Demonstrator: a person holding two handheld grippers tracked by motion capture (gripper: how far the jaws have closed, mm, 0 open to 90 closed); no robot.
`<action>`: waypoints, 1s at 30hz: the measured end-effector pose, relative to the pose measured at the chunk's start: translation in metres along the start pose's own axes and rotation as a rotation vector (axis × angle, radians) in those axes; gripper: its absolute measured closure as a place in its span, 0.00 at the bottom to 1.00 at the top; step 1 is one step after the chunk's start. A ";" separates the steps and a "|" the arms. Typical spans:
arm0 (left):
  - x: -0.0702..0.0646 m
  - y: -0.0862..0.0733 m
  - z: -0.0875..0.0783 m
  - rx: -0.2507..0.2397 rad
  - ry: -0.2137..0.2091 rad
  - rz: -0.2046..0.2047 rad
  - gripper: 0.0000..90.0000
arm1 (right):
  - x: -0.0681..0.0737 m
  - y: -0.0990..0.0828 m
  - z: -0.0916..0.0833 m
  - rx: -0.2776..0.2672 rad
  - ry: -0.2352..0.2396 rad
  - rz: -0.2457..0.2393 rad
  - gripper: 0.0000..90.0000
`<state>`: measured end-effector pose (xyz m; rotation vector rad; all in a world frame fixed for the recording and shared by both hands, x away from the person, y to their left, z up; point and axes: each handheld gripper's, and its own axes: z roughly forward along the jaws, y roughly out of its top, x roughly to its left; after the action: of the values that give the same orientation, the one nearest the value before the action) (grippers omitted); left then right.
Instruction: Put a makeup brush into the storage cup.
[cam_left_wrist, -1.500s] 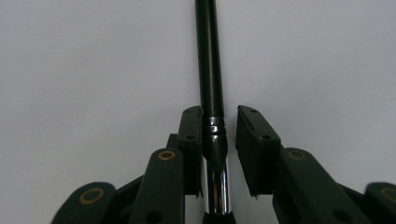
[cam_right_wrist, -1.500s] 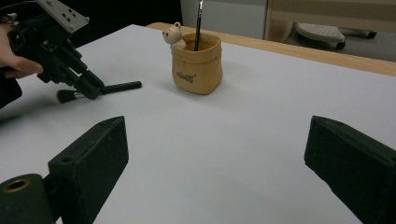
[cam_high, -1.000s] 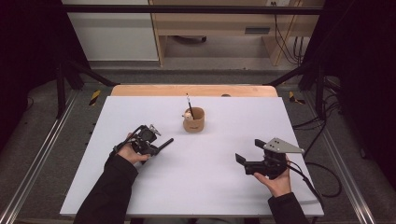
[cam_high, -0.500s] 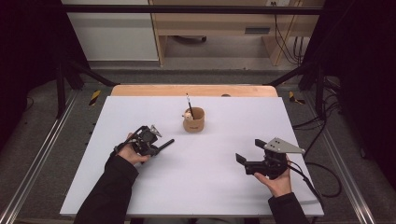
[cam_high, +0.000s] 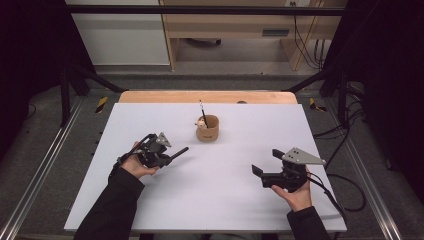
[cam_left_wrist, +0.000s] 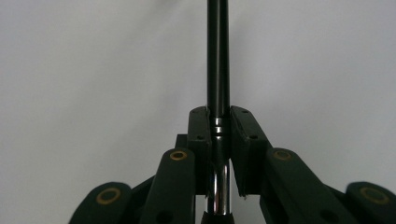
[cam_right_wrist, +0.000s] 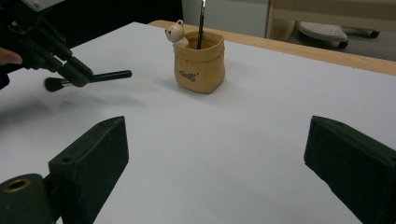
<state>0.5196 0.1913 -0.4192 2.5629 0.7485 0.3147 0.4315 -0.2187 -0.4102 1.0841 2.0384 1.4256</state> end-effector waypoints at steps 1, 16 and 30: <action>-0.001 0.000 -0.001 -0.005 -0.008 0.001 0.87 | 0.000 0.000 0.000 -0.001 0.002 0.000 0.08; -0.030 0.006 -0.018 -0.093 -0.061 0.076 0.87 | 0.005 0.002 0.001 0.018 -0.008 -0.033 0.07; -0.053 0.015 -0.026 -0.138 -0.104 0.136 0.87 | 0.009 0.005 0.004 0.031 -0.004 -0.060 0.08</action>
<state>0.4736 0.1598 -0.3942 2.4823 0.4983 0.2635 0.4308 -0.2076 -0.4062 1.0285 2.0781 1.3656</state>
